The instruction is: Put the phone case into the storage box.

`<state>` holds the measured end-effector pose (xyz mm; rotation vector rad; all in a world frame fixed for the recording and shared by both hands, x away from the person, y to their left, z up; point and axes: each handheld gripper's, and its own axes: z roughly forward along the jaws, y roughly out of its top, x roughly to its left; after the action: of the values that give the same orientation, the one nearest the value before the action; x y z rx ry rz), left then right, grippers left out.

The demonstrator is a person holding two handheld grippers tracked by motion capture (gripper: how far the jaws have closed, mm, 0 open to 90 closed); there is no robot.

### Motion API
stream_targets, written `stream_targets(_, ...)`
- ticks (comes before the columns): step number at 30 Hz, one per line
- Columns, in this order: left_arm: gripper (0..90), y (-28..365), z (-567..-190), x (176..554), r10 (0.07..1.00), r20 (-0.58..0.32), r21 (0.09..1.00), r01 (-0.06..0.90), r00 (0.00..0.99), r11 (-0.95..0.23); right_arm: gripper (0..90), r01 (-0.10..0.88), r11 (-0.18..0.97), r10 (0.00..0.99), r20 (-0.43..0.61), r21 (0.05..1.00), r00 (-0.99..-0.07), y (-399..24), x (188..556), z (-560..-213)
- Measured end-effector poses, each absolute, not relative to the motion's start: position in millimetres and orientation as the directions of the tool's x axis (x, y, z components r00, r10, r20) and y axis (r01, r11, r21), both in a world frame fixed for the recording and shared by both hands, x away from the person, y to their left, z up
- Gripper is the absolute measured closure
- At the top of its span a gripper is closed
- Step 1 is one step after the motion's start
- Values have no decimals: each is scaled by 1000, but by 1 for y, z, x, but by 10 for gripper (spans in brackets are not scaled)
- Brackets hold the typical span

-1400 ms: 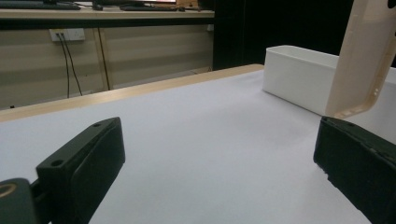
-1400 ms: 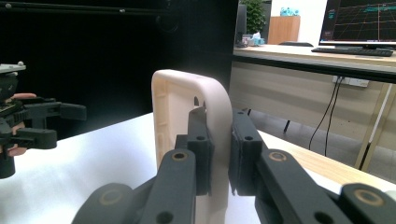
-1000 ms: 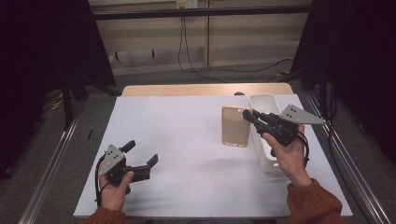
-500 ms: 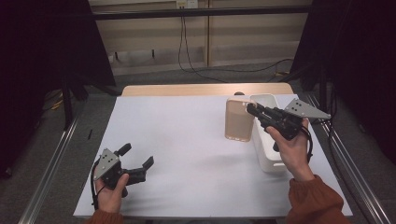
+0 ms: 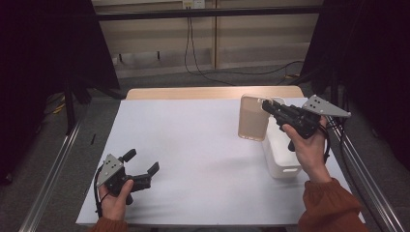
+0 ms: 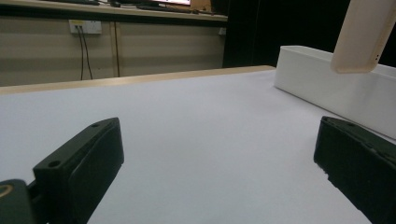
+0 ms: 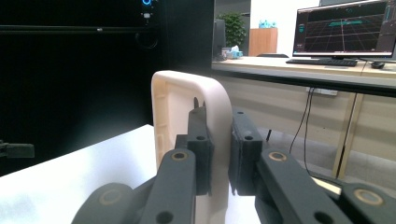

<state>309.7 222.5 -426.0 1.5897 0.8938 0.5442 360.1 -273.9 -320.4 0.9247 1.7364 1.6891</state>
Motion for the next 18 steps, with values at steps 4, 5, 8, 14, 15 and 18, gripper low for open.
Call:
stream_targets(4, 18, 222, -425, 309, 792, -118, 969, 244, 598, -40, 809, 91, -22, 787, 74, 996, -612, -278, 362, -315)
stream_targets(5, 18, 222, -425, 309, 793, -113, 970, 238, 599, -42, 809, 90, -24, 788, 75, 996, -611, -279, 362, -314)
stream_targets(8, 17, 222, -424, 308, 788, -119, 969, 245, 604, -41, 809, 83, -16, 791, 63, 996, -608, -282, 363, -311)
stream_targets(14, 17, 221, -424, 307, 792, -108, 970, 239, 600, -49, 809, 80, -21, 800, 65, 997, -597, -288, 365, -306)
stream_targets(15, 17, 221, -424, 307, 793, -107, 970, 240, 600, -51, 809, 79, -19, 800, 63, 997, -597, -289, 366, -305)
stream_targets(18, 17, 221, -424, 307, 793, -110, 969, 242, 599, -48, 809, 77, -20, 806, 61, 997, -589, -293, 366, -302)
